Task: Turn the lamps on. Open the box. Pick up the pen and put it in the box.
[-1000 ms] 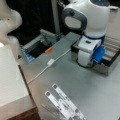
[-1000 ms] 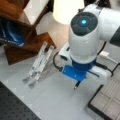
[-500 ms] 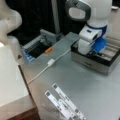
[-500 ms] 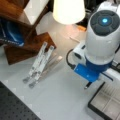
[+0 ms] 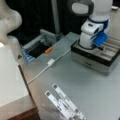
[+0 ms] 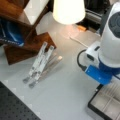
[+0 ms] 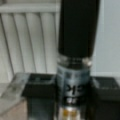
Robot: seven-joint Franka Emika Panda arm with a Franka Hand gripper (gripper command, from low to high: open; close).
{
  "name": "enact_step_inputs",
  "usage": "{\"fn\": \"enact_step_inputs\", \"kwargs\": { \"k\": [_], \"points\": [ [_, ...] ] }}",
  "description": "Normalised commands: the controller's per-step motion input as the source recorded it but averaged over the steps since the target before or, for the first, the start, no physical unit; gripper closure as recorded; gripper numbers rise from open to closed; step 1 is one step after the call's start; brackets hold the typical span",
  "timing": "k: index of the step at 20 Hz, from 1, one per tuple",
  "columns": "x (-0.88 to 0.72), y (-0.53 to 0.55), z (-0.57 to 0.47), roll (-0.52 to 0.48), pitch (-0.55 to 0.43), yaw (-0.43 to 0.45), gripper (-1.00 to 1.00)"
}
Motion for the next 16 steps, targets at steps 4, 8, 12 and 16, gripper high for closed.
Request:
{"fn": "enact_step_inputs", "kwargs": {
  "k": [4, 8, 12, 16],
  "points": [
    [-0.04, 0.43, -0.05, -0.012, 0.121, -0.038, 1.00],
    [0.01, 0.36, -0.07, -0.011, 0.100, -0.089, 1.00],
    [0.10, 0.21, -0.06, -0.010, 0.053, -0.116, 1.00],
    [0.16, 0.17, -0.14, -0.009, 0.003, -0.092, 1.00]
  ]
}}
